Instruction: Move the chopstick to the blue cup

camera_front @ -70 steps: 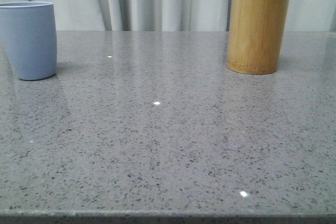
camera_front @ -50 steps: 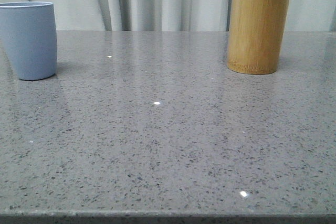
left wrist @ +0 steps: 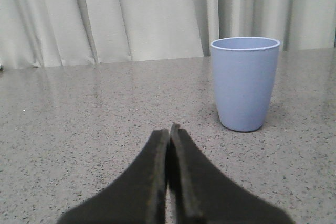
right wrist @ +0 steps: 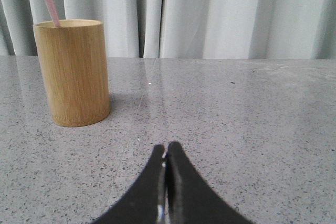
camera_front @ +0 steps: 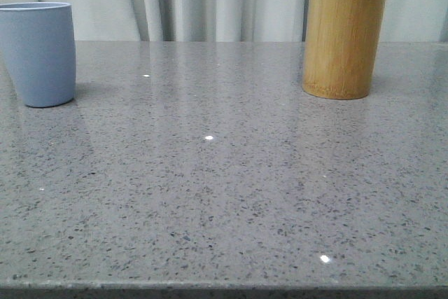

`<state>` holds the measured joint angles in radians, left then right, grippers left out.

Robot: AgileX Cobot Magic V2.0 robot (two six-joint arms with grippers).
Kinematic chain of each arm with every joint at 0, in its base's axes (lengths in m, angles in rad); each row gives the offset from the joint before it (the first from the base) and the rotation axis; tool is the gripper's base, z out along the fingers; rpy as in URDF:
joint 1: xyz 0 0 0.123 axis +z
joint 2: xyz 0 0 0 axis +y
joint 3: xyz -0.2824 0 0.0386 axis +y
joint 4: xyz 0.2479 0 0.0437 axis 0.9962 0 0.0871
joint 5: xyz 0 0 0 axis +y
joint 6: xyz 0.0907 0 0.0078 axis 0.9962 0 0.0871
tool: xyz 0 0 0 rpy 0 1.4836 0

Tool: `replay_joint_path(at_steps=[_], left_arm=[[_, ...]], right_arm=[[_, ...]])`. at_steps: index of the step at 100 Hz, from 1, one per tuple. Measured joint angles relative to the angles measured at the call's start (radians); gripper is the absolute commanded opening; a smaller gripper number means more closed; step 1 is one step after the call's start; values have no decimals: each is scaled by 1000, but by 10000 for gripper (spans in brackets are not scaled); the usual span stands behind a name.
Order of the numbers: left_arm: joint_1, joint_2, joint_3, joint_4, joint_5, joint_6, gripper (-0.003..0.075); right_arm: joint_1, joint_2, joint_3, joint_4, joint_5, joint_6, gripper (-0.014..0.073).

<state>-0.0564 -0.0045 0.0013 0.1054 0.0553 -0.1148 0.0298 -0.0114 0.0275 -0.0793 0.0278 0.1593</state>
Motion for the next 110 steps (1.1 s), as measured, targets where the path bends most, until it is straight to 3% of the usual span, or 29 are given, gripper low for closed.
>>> replay_joint_path(at_steps=[23,47,69,87,110], left_arm=[[0,0,0,-2,-14,0,-19],[0,0,-31,-121,9,0,-19],[0,83,-236,-152,170,0,-19],[0,255,-495,-158,398,0,-19],[0,451,-755,-178,626,0,-19]], right_arm=[[0,0,0,0,-18,0,-67],[0,0,-25,0,-53,0,-67],[0,2,-267,0,264,0,-67],[0,73,-507,0,549,0,-67],[0,197,-738,2,781,0,-67]])
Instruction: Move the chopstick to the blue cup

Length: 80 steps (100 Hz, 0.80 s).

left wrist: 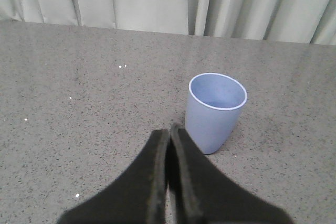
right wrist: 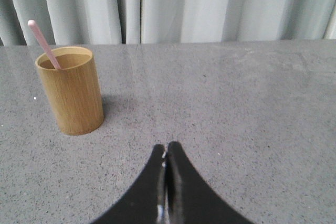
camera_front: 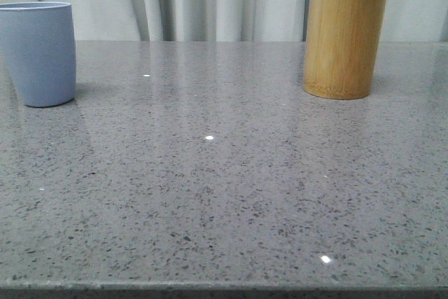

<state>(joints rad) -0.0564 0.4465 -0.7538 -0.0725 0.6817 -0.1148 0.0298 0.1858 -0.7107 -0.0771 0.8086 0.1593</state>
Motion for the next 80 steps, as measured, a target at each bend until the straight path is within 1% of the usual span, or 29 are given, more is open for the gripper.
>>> replay_joint_path(at_steps=[9,22,61,65,70,74,79,80], left_arm=[[0,43,-40,-18,27,0,-19],[0,71,-49,-27,43,0,-19],[0,77,-50,-29,60,0,-13],[0,77,-50,-29,62,0,5],[0,77,-50,-29,65,0,46],[0,77,-50,-30,66,0,102],[0,77,-50,-31,66,0,189],[0,77,-50,-31,66,0,204]], right_arm=[[0,28,-35,0,33,0,-67],[0,35,-42,3,45,0,-67],[0,36,-42,5,58,0,-60],[0,36,-42,5,58,0,-46],[0,36,-42,5,58,0,1],[0,36,-42,5,58,0,44],[0,36,-42,5,58,0,126],[0,36,-42,5,58,0,153]])
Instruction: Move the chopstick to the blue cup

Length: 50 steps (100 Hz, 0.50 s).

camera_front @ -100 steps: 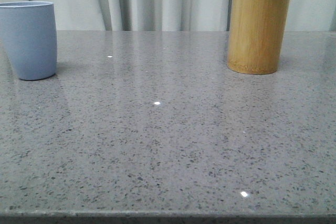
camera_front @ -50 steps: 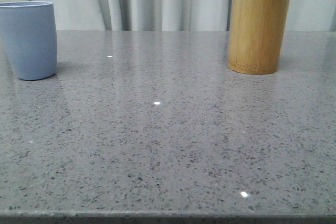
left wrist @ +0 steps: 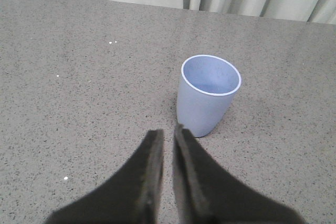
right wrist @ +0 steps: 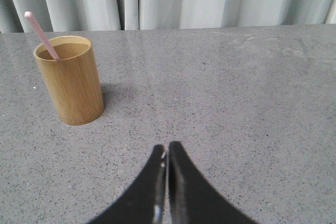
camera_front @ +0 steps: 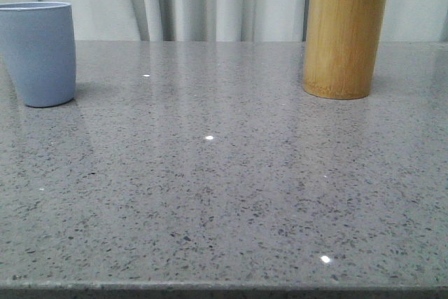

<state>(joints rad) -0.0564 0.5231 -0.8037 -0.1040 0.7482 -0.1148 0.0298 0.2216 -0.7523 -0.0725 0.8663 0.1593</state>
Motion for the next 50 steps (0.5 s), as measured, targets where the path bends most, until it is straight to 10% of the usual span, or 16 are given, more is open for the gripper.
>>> replay_joint_path(at_steps=[19,50], left_arm=[[0,0,0,0,2,0,596],[0,16,-9,-16,6,0,619]], right_arm=[[0,0,0,0,0,0,527],[0,0,0,0,0,0,572]])
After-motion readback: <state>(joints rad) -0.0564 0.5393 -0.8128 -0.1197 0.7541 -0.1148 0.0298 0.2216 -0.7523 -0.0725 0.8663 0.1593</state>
